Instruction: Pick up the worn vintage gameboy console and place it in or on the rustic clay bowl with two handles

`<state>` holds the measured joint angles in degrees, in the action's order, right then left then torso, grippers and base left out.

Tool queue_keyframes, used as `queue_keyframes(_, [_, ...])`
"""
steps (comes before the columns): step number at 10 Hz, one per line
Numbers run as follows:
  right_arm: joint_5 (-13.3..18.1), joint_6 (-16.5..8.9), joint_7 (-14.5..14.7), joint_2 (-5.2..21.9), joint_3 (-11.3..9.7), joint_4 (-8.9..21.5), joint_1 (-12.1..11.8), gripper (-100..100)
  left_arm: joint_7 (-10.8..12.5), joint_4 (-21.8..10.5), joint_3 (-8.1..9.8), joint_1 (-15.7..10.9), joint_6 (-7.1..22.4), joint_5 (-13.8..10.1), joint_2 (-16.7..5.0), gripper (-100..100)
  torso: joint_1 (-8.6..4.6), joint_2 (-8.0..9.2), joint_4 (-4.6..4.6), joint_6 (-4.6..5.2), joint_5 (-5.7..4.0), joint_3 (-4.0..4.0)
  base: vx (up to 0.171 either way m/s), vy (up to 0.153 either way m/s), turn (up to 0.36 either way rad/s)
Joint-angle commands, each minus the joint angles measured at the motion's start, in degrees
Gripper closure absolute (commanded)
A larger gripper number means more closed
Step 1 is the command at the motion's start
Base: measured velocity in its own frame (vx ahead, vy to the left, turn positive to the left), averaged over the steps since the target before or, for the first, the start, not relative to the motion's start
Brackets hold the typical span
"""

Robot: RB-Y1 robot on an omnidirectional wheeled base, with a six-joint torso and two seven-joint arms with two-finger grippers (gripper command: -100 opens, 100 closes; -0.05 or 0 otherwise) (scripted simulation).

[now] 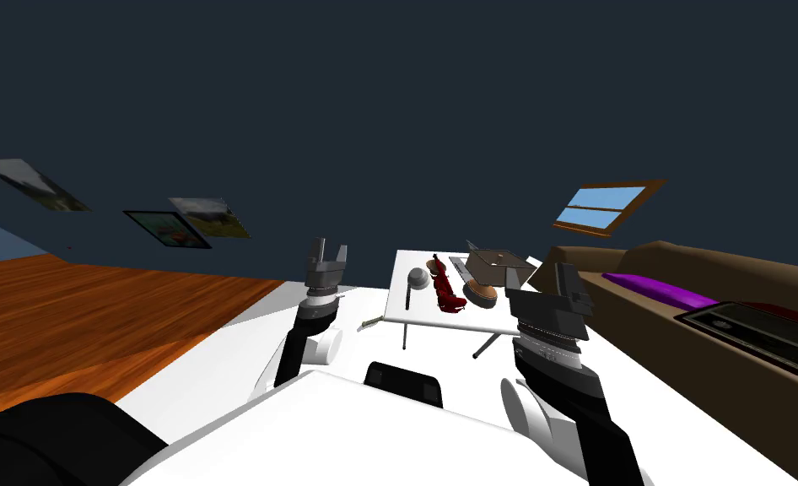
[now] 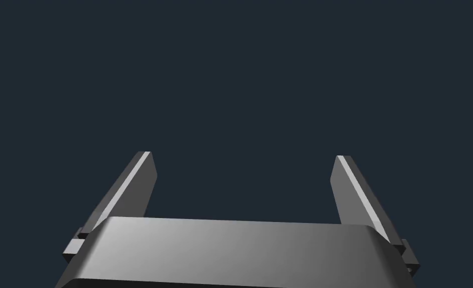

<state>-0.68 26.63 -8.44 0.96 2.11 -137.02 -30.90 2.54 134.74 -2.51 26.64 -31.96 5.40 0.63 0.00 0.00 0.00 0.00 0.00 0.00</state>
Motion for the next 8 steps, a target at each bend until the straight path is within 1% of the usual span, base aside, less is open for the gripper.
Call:
queue_keyframes(1, [0.00,0.00,0.00,0.00,0.00,0.00,0.00,0,-0.72,-0.72,0.16,0.39,0.02,0.08,-2.45,-100,0.00,0.00,0.00,0.00,0.00,0.00,-0.013,-0.021,-0.063])
queue_keyframes(4, [0.00,0.00,0.00,0.00,-0.01,0.00,0.01,0,-2.47,-2.38,0.52,1.32,0.02,0.27,-5.59,-100,-0.17,0.13,0.03,0.01,-0.04,0.07,-0.035,-0.048,-0.058])
queue_keyframes(5, [0.00,0.00,0.00,0.00,-0.01,0.00,0.01,0,-4.09,-3.91,0.85,2.19,0.00,0.44,-7.29,-100,-0.19,0.16,0.03,0.01,-0.04,0.09,-0.049,-0.094,-0.137])
queue_keyframes(8, [0.00,0.00,0.00,-0.01,-0.01,0.00,0.01,0,-7.10,-6.75,1.47,3.75,-0.01,0.73,-9.32,-100,-0.36,0.29,0.07,0.01,-0.08,0.17,-0.070,-0.095,-0.103])
